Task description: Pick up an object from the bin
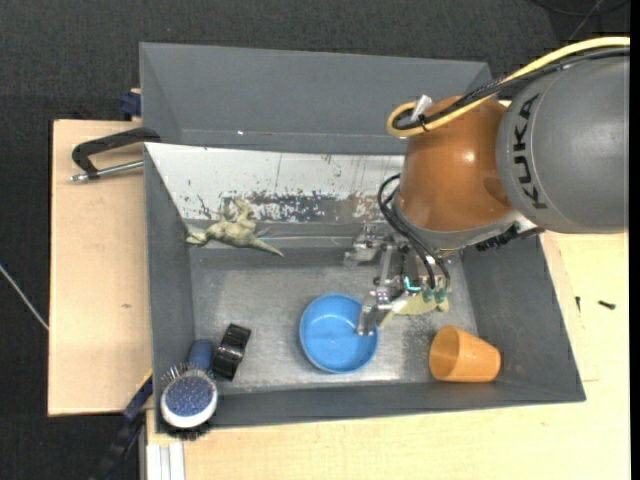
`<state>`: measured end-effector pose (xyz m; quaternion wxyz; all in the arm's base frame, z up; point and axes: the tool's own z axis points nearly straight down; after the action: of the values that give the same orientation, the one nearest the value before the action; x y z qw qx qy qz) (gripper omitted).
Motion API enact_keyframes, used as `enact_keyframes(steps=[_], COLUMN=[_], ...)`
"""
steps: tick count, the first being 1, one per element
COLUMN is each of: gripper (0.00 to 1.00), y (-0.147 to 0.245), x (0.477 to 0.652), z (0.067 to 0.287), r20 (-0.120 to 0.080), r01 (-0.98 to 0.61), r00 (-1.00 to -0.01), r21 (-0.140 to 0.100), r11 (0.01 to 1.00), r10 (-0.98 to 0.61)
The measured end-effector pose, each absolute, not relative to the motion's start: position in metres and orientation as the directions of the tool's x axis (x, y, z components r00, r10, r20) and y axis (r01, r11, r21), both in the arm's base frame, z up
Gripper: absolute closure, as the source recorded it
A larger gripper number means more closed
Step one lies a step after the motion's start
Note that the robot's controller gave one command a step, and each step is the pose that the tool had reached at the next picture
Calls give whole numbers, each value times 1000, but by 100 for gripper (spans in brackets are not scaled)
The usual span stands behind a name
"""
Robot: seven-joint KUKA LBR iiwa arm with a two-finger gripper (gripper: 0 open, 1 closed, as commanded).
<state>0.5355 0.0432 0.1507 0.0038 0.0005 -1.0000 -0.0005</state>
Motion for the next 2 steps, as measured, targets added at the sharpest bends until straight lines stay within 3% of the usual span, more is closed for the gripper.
enact_keyframes(steps=[1, 2], gripper=[0, 0], y=[68, 68], x=[518, 520], z=[72, 74], r20=[-6, -5], r01=[74, 74], r00=[-997, -997], r21=[2, 2], r11=[997, 997], r10=[74, 74])
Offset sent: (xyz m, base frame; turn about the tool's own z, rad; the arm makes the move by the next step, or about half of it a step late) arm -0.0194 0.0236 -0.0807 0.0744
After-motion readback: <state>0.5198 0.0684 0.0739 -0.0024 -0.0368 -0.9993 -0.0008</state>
